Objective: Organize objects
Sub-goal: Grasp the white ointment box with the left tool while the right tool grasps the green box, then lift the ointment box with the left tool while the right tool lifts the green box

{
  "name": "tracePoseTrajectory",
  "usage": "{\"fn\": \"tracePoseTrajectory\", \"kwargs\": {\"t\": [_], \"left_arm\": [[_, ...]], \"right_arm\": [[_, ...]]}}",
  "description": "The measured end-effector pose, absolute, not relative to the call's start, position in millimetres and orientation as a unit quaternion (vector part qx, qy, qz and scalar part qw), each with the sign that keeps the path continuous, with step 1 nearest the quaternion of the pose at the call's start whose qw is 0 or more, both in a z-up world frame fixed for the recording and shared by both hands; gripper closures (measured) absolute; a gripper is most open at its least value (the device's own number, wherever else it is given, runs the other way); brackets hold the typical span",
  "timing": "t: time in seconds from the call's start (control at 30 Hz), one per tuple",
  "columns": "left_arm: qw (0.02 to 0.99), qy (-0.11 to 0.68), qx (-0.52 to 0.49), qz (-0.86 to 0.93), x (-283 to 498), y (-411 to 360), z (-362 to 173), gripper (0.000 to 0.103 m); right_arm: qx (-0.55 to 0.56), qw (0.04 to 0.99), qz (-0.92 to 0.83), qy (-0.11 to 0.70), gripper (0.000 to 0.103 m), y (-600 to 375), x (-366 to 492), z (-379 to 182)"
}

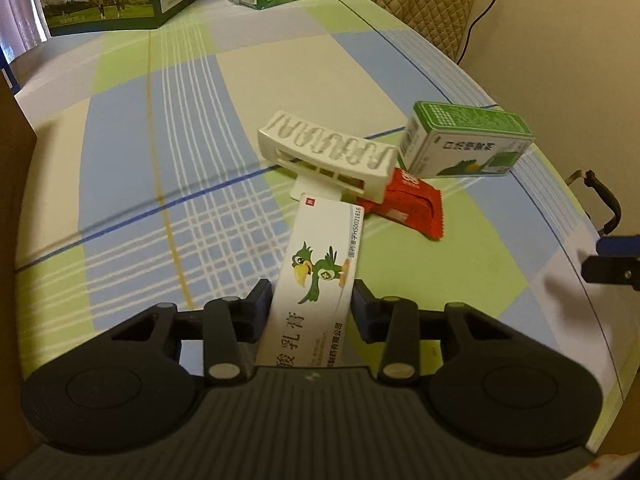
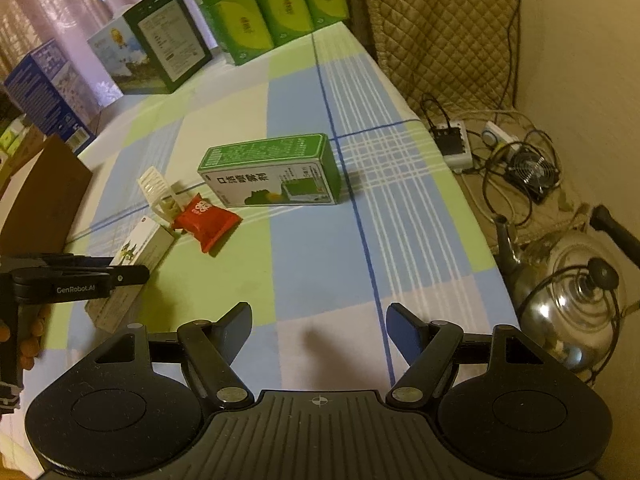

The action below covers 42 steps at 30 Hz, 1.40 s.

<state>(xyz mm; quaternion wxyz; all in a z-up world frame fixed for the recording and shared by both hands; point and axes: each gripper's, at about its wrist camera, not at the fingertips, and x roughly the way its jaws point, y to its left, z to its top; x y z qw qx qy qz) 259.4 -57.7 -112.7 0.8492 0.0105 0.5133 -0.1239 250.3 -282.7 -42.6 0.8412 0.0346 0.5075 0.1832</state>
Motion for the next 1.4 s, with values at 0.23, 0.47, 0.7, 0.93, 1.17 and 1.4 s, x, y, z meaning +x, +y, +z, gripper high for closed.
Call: {"fn": "tracePoseTrajectory", "kwargs": {"t": [0.23, 0.47, 0.7, 0.93, 1.17, 1.4], "left_arm": [[0.853, 0.517, -0.035, -0.067, 240, -43, -110, 0.066], [0.866, 0.495, -0.068, -0.003, 228, -12, -88, 0.066], [0.870, 0.483, -0.089, 0.036, 216, 0, -75, 0.066], [0.871, 0.477, -0.100, 0.059, 206, 6, -70, 0.066], [0.872, 0.474, -0.108, 0.062, 201, 7, -68, 0.066], [0.875, 0.470, -0.105, 0.054, 200, 2, -63, 0.066]], "right_arm": [[-0.015, 0.849, 0.223, 0.479, 0.032, -272, 266, -42], [-0.106, 0.857, 0.303, 0.404, 0.032, -250, 306, -36], [-0.222, 0.807, 0.403, 0.371, 0.032, -212, 341, -50], [-0.296, 0.754, 0.444, 0.383, 0.045, -187, 353, -70], [-0.272, 0.744, 0.409, 0.452, 0.071, -187, 356, -66], [-0.242, 0.751, 0.379, 0.484, 0.075, -189, 348, -68]]}}
